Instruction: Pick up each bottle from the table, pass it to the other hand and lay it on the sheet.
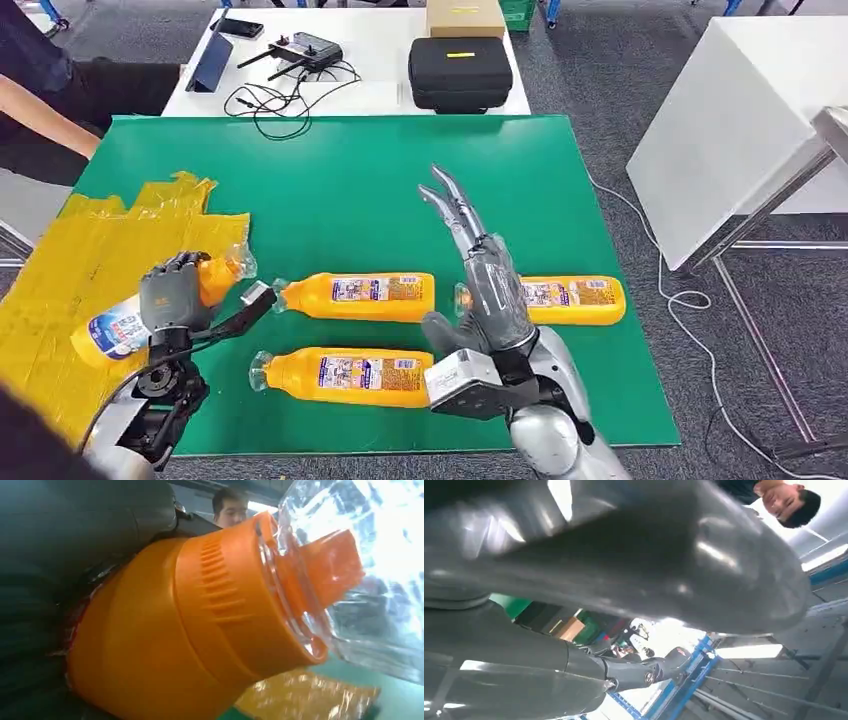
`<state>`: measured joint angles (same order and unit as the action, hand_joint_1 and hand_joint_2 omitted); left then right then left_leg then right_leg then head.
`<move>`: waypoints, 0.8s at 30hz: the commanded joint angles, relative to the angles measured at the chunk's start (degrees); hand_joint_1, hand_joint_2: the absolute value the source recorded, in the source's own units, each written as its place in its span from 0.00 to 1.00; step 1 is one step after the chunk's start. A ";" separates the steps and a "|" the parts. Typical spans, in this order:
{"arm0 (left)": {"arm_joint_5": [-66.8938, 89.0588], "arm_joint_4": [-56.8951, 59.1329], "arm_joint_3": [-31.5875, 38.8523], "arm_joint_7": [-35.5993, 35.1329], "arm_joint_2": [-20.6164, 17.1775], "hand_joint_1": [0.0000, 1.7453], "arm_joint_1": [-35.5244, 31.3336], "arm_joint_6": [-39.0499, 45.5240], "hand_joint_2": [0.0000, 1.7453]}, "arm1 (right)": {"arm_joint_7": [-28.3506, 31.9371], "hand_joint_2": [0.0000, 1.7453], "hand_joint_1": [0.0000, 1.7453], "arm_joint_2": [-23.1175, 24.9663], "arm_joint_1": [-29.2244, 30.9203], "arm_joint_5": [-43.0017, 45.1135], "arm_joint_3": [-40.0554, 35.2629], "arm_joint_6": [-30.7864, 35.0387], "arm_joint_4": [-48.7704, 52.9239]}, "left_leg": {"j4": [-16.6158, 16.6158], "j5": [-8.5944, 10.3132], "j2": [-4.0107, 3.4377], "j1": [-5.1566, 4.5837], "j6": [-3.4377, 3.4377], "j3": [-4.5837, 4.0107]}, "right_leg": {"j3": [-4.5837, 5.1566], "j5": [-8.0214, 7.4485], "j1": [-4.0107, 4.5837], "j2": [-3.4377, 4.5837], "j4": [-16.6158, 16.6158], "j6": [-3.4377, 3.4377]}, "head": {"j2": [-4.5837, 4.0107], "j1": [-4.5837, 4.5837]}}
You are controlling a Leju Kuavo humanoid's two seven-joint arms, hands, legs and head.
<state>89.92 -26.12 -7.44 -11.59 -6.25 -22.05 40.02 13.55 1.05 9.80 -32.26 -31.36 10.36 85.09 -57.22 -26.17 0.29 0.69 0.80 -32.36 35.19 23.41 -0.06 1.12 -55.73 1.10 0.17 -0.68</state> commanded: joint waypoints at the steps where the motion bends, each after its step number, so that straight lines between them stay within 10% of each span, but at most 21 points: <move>1: -0.26 11.68 -5.83 0.42 1.47 1.00 -3.40 -1.50 1.00 | -1.88 0.00 0.00 0.68 -0.83 -2.11 0.20 -2.09 0.33 | 0.07 -0.08 0.12 0.01 -0.01 0.31 | -0.33 0.14 0.02 -0.20 0.03 0.01 | 0.00 -0.02; 7: -0.12 10.24 -8.14 1.38 3.43 1.00 -0.65 -1.95 1.00 | -2.69 0.00 0.00 1.06 -0.32 -2.31 0.69 -3.44 -1.44 | 0.13 -0.09 0.02 -0.02 0.02 0.43 | -0.41 0.12 -0.02 -0.13 0.07 0.04 | 0.00 -0.02; 8: 0.03 9.93 -8.01 0.86 3.67 0.84 -0.31 -3.46 1.00 | -2.71 0.00 0.00 1.31 -0.03 -2.29 0.84 -3.84 -2.02 | 0.09 -0.02 -0.01 -0.02 0.02 0.19 | -0.17 0.03 -0.02 -0.05 0.04 0.03 | 0.00 -0.02; 9: -0.57 9.73 -8.11 1.04 3.82 0.00 -0.12 -4.30 1.00 | -2.75 0.00 0.00 1.38 0.16 -2.31 0.85 -4.05 -2.36 | 0.10 -0.04 -0.03 -0.03 0.02 0.24 | -0.21 0.05 -0.03 -0.05 0.04 0.03 | 0.00 -0.02; 10: -3.38 9.43 -5.73 2.09 4.44 0.00 -0.08 -7.69 1.00 | -2.84 0.00 0.00 1.43 0.61 -2.34 0.91 -4.54 -3.18 | 0.14 -0.09 -0.02 -0.05 0.03 0.43 | -0.40 0.11 -0.05 -0.09 0.06 0.05 | 0.00 -0.02; 11: -2.63 8.91 -5.99 0.27 4.27 0.00 -0.12 -9.59 0.00 | -2.87 0.00 0.00 1.51 0.84 -2.39 0.96 -4.90 -3.59 | 0.13 -0.07 -0.01 -0.05 0.03 0.36 | -0.35 0.08 -0.04 -0.06 0.06 0.04 | 0.00 -0.02; 22: -12.52 4.70 8.46 1.44 1.01 0.00 -2.52 -3.45 0.00 | -6.42 0.00 0.00 0.71 5.09 -3.90 -3.95 -8.95 -14.12 | 0.07 0.01 0.20 0.06 0.00 0.44 | -0.58 -0.01 0.07 -0.24 0.09 0.00 | 0.00 0.00; 23: -14.22 5.31 9.93 2.83 0.90 0.00 -3.40 -3.16 0.00 | -6.87 1.00 0.00 0.80 5.38 -4.13 -4.70 -9.18 -15.74 | 0.12 0.01 0.14 0.06 0.01 0.55 | -0.67 -0.01 0.08 -0.22 0.13 0.00 | 0.00 -0.02; 24: -16.71 5.77 11.64 5.53 0.91 0.00 -4.58 -3.10 0.00 | -7.34 1.00 0.00 0.95 5.48 -4.42 -5.51 -9.23 -17.42 | 0.13 0.02 0.14 0.06 0.01 0.57 | -0.69 -0.01 0.09 -0.25 0.13 0.01 | 0.00 0.00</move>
<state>82.28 -22.49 -8.86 -13.43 -4.42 -22.07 32.97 8.70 2.64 9.78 -35.65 -31.38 2.91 83.11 -57.19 -26.09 0.59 0.69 0.83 -32.04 34.74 23.42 -0.05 0.79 -55.74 1.09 0.17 -0.68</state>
